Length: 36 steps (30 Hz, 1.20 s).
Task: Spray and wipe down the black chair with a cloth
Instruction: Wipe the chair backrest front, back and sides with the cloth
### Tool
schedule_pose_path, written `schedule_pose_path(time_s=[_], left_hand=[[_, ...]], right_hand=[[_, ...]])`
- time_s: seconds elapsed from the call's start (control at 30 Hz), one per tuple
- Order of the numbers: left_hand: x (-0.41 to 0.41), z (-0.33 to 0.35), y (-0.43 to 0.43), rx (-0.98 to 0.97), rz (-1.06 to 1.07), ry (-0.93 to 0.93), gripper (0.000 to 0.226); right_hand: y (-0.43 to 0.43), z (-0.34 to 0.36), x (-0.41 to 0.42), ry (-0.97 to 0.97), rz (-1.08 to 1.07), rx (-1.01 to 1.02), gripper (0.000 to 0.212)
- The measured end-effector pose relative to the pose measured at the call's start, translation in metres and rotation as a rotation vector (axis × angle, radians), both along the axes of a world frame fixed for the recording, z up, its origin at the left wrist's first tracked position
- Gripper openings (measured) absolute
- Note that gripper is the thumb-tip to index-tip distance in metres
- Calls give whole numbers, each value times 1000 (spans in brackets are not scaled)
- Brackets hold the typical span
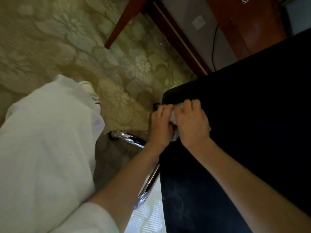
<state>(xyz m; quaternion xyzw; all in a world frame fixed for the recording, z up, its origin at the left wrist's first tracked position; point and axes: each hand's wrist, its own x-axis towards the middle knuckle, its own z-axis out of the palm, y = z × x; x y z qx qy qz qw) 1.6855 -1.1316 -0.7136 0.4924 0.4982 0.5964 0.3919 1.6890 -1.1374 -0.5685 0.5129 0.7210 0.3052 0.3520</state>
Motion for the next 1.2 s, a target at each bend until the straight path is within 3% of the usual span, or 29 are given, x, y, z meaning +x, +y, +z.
schedule_pose_path(time_s=[0.1,0.2,0.33,0.5,0.83,0.97,1.2], left_hand=[[-15,5,66,62,31,15,44],[-17,1,91,53,28,-24,39],[-13,-2,78,28,17,-67,29],[-3,2,9,2,-19,-17,35],[41,9,-227,-255,-195,16,44],[64,15,-305,-201,-292,-6,36],[74,14,-311,-321,-256,-126,36]], right_hand=[[58,5,-15,43,21,94,28],[92,4,-20,6,-124,-105,24],[80,4,-20,22,-99,-87,22],[20,9,-13,77,-89,-95,24],[-205,-13,51,175,-170,-166,29],[-286,-9,86,68,-174,-238,37],[-276,-15,92,82,-190,-326,36]])
